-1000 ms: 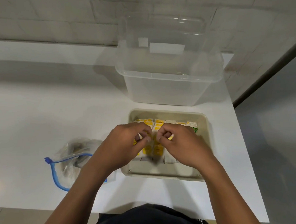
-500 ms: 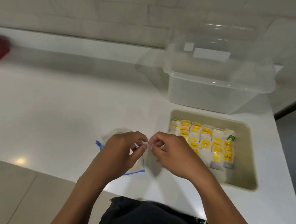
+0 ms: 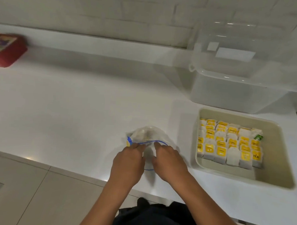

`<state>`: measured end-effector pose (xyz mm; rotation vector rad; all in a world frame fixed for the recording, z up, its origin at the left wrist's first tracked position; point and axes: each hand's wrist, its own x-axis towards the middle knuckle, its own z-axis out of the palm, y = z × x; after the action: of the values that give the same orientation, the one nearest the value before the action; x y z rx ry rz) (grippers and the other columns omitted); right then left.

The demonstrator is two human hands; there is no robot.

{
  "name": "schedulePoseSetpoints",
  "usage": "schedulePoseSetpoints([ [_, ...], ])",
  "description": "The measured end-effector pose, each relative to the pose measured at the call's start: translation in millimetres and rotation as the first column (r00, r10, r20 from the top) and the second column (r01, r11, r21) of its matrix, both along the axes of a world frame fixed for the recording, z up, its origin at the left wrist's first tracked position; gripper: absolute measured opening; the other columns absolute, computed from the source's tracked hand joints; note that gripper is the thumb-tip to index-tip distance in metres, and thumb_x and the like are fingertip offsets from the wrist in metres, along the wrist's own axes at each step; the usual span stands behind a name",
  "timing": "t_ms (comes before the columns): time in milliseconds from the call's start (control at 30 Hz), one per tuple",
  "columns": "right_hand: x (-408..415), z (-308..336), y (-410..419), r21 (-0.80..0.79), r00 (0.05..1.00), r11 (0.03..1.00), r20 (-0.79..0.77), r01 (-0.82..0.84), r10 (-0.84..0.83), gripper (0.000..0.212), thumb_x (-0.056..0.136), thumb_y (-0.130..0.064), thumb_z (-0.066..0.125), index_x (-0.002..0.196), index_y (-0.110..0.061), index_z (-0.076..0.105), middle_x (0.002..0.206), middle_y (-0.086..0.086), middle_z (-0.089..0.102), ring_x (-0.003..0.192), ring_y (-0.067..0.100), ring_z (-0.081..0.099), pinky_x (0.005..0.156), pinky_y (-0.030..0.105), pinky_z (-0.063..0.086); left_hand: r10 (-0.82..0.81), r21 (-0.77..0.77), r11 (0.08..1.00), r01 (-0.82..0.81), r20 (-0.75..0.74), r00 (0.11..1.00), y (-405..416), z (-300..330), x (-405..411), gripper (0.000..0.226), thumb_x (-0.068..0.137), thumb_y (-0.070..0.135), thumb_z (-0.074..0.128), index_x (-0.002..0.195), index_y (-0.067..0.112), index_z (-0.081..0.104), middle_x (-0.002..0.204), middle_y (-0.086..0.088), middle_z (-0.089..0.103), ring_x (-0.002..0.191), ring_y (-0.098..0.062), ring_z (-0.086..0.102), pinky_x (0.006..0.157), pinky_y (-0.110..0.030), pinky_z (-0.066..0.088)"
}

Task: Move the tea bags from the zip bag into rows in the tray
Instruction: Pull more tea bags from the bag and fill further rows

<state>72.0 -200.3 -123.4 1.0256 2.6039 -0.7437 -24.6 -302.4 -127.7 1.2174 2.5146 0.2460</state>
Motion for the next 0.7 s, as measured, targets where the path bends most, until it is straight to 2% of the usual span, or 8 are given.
schedulePoseSetpoints([
  [100,-11.5,-3.6,-4.8,0.085,1.000,0.996,0.009,0.026,-0.027,0.040,0.098,-0.013,0.049,0.137,-0.012,0.049,0.123,0.010,0.063,0.107,0.031,0.063,0.072,0.031,0.040,-0.038,-0.015,0.999,0.037,-0.049,0.998,-3.8,-8.9,-2.1,0.055,0.095,0.021,0.054,0.146,0.036,0.042,0.139,0.008,0.051,0.107,-0.020,0.058,0.085,-0.032,0.049],
  [233,-24.2,-7.0,-10.3,0.103,0.999,0.995,0.044,-0.006,0.002,0.019,0.092,-0.009,0.052,0.107,-0.014,0.063,0.107,0.007,0.069,0.092,0.027,0.064,0.066,0.029,0.035,-0.056,-0.057,0.997,0.052,-0.078,0.995,-5.0,-14.8,-1.9,0.042,0.093,0.020,0.056,0.133,0.030,0.052,0.135,0.005,0.049,0.110,-0.021,0.049,0.085,-0.030,0.039],
  [300,-26.5,-11.2,-10.1,0.090,0.999,0.996,0.035,0.013,-0.016,0.009,0.089,-0.009,0.055,0.085,-0.017,0.057,0.096,0.006,0.068,0.076,0.024,0.056,0.061,0.027,0.034,-0.054,-0.047,0.998,0.051,-0.059,0.997,-5.3,-16.3,-2.0,0.037,0.092,0.018,0.056,0.127,0.030,0.056,0.133,0.006,0.049,0.111,-0.020,0.048,0.086,-0.029,0.038],
  [400,-27.3,-17.7,-9.2,0.099,0.999,0.994,-0.004,0.049,-0.049,0.030,0.086,-0.008,0.055,0.064,-0.020,0.038,0.075,-0.002,0.053,0.066,0.019,0.047,0.047,0.023,0.022,-0.054,-0.016,0.998,0.054,-0.033,0.998,-4.9,-17.4,-1.5,0.035,0.091,0.016,0.058,0.123,0.029,0.057,0.132,0.005,0.049,0.109,-0.020,0.048,0.086,-0.027,0.040],
  [500,-25.7,-21.6,-10.8,0.109,0.996,0.990,-0.033,0.084,-0.081,0.022,0.088,-0.009,0.053,0.069,-0.019,0.047,0.075,-0.002,0.052,0.067,0.019,0.048,0.054,0.025,0.030,-0.091,0.011,0.996,0.091,-0.040,0.995,-2.5,-19.0,-3.4,0.040,0.090,0.014,0.059,0.126,0.028,0.055,0.136,0.006,0.047,0.115,-0.020,0.048,0.086,-0.029,0.041],
  [567,-24.7,-23.8,-9.5,0.097,0.998,0.994,-0.046,0.050,-0.045,0.009,0.093,-0.009,0.050,0.092,-0.013,0.058,0.090,0.007,0.060,0.074,0.022,0.046,0.065,0.030,0.036,-0.137,0.003,0.991,0.137,-0.038,0.990,-1.7,-21.7,-4.8,0.043,0.090,0.013,0.059,0.129,0.028,0.054,0.139,0.006,0.044,0.121,-0.020,0.045,0.087,-0.028,0.039],
  [633,-25.4,-24.9,-6.5,0.068,0.999,0.997,-0.048,0.028,-0.025,0.014,0.096,-0.009,0.048,0.105,-0.010,0.059,0.098,0.010,0.061,0.076,0.023,0.044,0.068,0.032,0.037,-0.150,0.009,0.989,0.150,-0.033,0.988,-1.8,-23.8,-6.6,0.044,0.089,0.012,0.059,0.130,0.028,0.054,0.140,0.006,0.044,0.122,-0.019,0.045,0.086,-0.028,0.038],
  [700,-26.6,-26.0,-4.0,0.049,0.996,0.997,-0.072,0.059,-0.055,0.010,0.095,-0.010,0.048,0.096,-0.013,0.058,0.088,0.003,0.059,0.069,0.018,0.044,0.062,0.025,0.035,-0.141,0.041,0.989,0.142,-0.023,0.990,-1.1,-26.0,-7.4,0.045,0.088,0.011,0.060,0.130,0.027,0.054,0.139,0.006,0.045,0.120,-0.019,0.046,0.086,-0.027,0.039],
])
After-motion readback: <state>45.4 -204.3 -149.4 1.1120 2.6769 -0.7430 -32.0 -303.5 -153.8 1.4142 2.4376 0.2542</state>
